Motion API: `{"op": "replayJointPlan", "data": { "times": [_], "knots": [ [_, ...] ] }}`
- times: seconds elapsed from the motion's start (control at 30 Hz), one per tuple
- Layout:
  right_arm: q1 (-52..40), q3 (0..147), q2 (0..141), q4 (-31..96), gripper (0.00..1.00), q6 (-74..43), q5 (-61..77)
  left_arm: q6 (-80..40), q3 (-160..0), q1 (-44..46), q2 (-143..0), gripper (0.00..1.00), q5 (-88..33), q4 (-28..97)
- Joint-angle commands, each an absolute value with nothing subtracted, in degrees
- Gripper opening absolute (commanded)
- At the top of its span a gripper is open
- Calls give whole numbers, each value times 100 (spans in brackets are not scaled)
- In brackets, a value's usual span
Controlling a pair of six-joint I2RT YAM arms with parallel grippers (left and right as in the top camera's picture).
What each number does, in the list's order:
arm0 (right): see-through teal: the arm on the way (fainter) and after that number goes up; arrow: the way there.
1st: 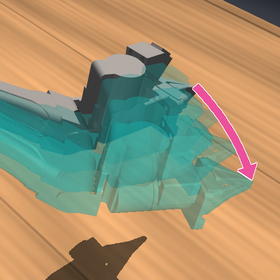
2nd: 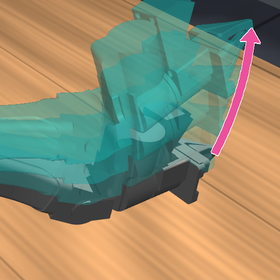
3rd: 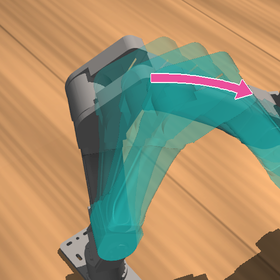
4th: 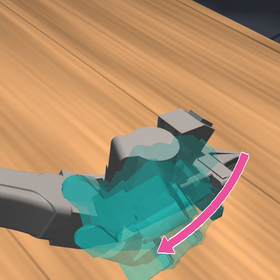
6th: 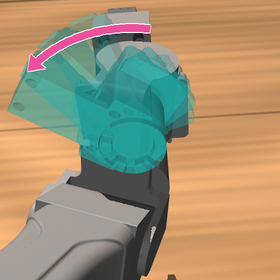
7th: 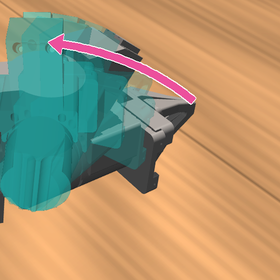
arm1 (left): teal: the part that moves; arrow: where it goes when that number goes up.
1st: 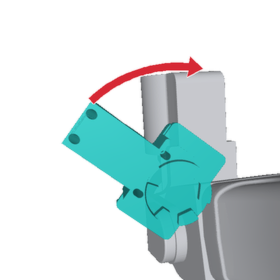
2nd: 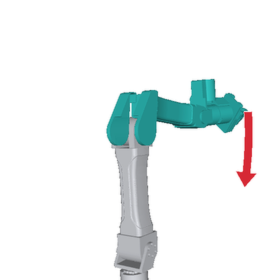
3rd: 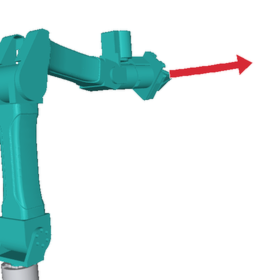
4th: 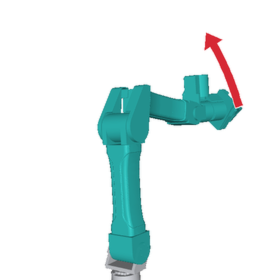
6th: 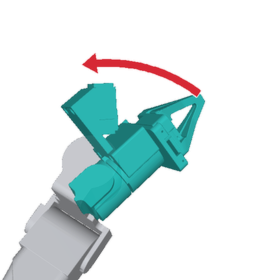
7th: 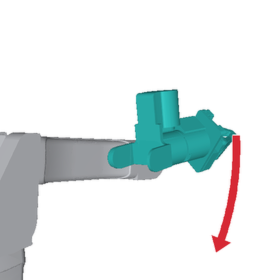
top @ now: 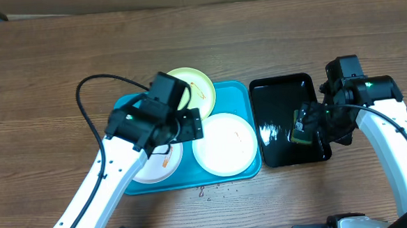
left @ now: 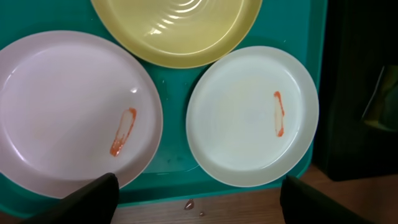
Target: Clean dirty plates on tray and stack at the side
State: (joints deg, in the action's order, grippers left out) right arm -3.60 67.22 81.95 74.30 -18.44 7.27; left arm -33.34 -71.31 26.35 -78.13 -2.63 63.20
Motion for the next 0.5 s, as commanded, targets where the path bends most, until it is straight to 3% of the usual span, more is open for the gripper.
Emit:
{"op": "replayJointPlan", "data": {
  "times": [0.0,0.2,0.47],
  "knots": [
    [-467,6563,8112,7260,86,-2027,510,-3094,-6895,2665,-7800,81,-510,6429],
    [-480,6171,8114,6831,100,-2018,495,-3304,-6012,3221,-7800,84,-554,5765],
    [-480,6171,8114,6812,100,-2018,497,-3299,-5996,3420,-7789,95,-447,5638]
  ]
}}
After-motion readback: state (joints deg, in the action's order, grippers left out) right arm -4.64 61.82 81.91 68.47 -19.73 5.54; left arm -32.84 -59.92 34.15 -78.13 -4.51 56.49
